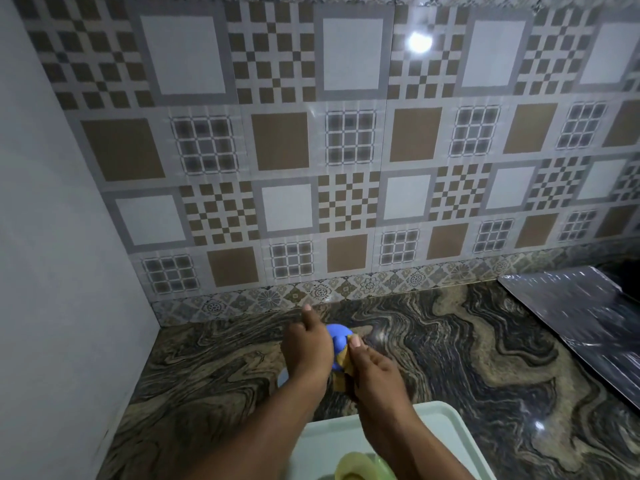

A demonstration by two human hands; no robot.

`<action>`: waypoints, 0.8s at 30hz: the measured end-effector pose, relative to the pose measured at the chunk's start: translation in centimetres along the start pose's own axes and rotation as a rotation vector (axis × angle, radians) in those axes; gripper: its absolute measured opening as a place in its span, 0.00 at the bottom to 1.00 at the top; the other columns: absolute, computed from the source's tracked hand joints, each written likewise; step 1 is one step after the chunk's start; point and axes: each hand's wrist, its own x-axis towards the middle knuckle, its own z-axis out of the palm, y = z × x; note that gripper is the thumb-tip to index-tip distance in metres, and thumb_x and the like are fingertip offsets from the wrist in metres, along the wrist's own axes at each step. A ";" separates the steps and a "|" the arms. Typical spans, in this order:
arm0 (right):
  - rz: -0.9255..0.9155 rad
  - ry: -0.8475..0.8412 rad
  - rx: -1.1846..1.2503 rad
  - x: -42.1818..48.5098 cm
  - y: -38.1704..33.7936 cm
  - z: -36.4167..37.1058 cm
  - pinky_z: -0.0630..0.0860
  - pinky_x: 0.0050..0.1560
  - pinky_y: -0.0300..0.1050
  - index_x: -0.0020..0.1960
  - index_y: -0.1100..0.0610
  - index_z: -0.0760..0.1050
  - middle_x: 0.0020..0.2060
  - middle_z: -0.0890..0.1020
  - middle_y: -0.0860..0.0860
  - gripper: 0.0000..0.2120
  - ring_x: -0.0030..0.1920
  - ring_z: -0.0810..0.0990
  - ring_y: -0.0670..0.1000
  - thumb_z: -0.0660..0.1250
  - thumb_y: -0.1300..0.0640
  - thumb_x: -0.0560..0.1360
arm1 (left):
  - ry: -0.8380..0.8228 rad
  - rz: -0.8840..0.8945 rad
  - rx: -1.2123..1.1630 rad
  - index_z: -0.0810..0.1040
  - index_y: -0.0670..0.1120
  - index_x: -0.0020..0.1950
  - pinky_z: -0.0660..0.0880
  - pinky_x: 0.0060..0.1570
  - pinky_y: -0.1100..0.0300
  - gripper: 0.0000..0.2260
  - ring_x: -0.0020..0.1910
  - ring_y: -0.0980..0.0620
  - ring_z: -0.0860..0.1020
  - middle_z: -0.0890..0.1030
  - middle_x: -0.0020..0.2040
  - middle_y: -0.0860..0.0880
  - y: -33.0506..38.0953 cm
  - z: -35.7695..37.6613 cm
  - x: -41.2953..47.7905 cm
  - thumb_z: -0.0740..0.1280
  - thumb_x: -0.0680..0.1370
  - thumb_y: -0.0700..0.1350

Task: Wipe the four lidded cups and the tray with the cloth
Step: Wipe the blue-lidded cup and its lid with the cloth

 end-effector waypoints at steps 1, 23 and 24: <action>0.012 -0.005 -0.033 0.1 -0.2 -0.3 0.78 0.38 0.45 0.49 0.66 0.83 0.42 0.85 0.64 0.18 0.37 0.82 0.56 0.61 0.54 0.82 | -0.078 -0.044 -0.026 0.81 0.35 0.49 0.75 0.49 0.51 0.27 0.51 0.39 0.80 0.82 0.54 0.35 -0.3 0.0 0.2 0.58 0.83 0.58; -0.030 -0.155 -0.191 1.5 -3.1 0.2 0.70 0.29 0.39 0.53 0.66 0.81 0.39 0.82 0.64 0.18 0.35 0.77 0.55 0.61 0.52 0.83 | -0.191 -0.011 -0.069 0.73 0.40 0.35 0.66 0.34 0.56 0.25 0.32 0.45 0.73 0.74 0.33 0.44 1.2 -0.4 2.1 0.59 0.84 0.56; -0.077 -0.088 -0.142 1.2 -2.5 0.9 0.70 0.32 0.41 0.53 0.63 0.82 0.39 0.83 0.63 0.17 0.38 0.77 0.56 0.60 0.52 0.83 | -0.122 -0.011 -0.098 0.74 0.39 0.36 0.67 0.35 0.56 0.25 0.34 0.44 0.74 0.75 0.35 0.43 1.1 -0.2 2.0 0.57 0.85 0.55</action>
